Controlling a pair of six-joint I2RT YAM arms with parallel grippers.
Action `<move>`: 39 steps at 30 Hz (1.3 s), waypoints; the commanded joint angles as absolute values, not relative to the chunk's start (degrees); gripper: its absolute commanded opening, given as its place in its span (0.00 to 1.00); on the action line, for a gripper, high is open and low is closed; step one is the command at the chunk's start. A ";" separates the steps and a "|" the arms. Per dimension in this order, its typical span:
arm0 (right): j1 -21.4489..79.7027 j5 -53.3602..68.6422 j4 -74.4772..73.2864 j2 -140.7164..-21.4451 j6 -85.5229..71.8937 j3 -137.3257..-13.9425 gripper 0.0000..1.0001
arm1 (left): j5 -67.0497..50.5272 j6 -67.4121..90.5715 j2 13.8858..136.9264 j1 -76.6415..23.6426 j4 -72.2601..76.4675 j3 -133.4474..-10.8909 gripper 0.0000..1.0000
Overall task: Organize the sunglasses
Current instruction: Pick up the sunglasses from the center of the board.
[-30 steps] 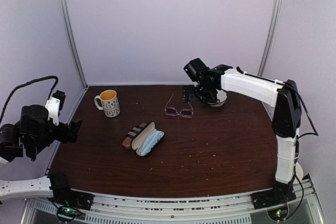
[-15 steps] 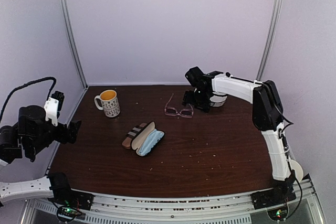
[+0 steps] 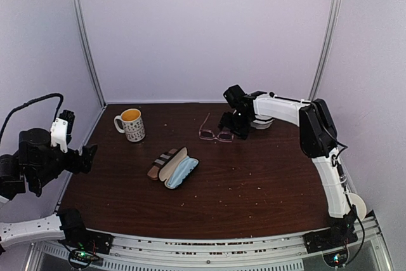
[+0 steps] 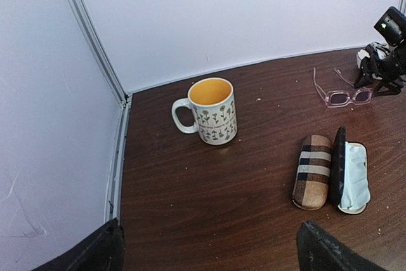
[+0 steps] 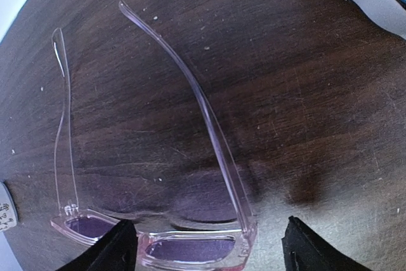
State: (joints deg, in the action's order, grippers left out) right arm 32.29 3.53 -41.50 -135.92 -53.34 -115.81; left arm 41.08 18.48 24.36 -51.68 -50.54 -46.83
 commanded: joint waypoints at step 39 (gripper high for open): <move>33.00 -0.48 -39.01 -114.45 -45.21 -88.34 0.09 | 38.44 16.43 22.84 -50.62 -47.04 -45.88 0.98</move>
State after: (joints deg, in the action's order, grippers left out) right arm 32.75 2.28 -38.17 -120.46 -47.70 -90.65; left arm 39.68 17.52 23.16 -50.96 -49.65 -46.48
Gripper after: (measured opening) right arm 0.111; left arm 0.977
